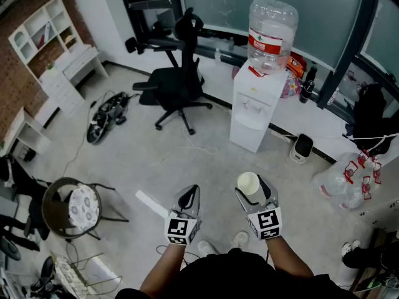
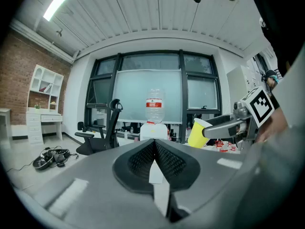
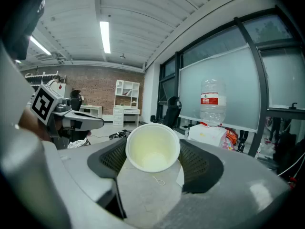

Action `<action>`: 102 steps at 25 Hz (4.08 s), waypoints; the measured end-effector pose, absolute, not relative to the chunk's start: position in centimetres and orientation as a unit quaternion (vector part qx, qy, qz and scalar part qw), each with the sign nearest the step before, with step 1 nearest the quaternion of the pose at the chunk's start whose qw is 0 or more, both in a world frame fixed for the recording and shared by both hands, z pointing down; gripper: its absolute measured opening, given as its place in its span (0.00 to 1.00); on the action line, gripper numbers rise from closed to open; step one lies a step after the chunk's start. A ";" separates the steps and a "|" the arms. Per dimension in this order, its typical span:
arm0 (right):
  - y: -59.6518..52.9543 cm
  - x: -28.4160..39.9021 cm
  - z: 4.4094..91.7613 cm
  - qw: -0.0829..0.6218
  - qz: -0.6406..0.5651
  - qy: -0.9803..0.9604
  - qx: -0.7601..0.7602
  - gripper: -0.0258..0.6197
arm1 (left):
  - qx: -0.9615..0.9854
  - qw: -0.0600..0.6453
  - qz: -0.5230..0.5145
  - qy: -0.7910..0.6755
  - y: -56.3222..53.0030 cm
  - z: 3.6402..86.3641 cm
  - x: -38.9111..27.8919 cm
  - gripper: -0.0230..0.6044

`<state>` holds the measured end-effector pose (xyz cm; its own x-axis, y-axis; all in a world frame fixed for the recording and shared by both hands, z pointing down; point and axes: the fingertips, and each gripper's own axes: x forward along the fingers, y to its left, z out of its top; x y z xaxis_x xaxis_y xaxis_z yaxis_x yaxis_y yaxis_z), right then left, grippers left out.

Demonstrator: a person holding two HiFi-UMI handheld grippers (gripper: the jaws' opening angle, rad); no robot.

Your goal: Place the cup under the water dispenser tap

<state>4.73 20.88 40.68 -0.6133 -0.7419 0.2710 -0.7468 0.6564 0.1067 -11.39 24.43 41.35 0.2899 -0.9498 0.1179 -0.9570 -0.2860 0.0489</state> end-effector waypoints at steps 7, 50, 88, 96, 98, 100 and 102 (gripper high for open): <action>22.0 2.8 40.8 0.146 -0.002 -0.901 0.409 0.57 | 0.805 0.049 0.035 -0.590 24.9 41.2 -12.8 0.06; 1.4 10.0 42.2 0.136 0.045 -0.887 0.439 0.58 | 0.834 0.079 0.067 -0.542 4.1 42.4 -4.9 0.06; -15.4 2.1 47.1 0.174 0.064 -0.811 0.554 0.58 | 0.906 0.068 0.066 -0.413 -15.9 45.6 -15.4 0.06; -19.9 2.4 51.7 0.191 0.071 -0.817 0.539 0.58 | 0.896 0.080 0.074 -0.430 -19.4 49.3 -13.8 0.06; -20.9 2.7 53.7 0.196 0.077 -0.818 0.536 0.58 | 0.897 0.083 0.073 -0.428 -20.1 50.5 -13.0 0.06; -21.7 3.0 55.6 0.195 0.085 -0.819 0.532 0.58 | 0.898 0.085 0.074 -0.425 -20.6 51.9 -12.3 0.06; -22.6 3.0 57.7 0.197 0.086 -0.822 0.527 0.58 | 0.899 0.086 0.079 -0.422 -21.1 53.8 -11.8 0.06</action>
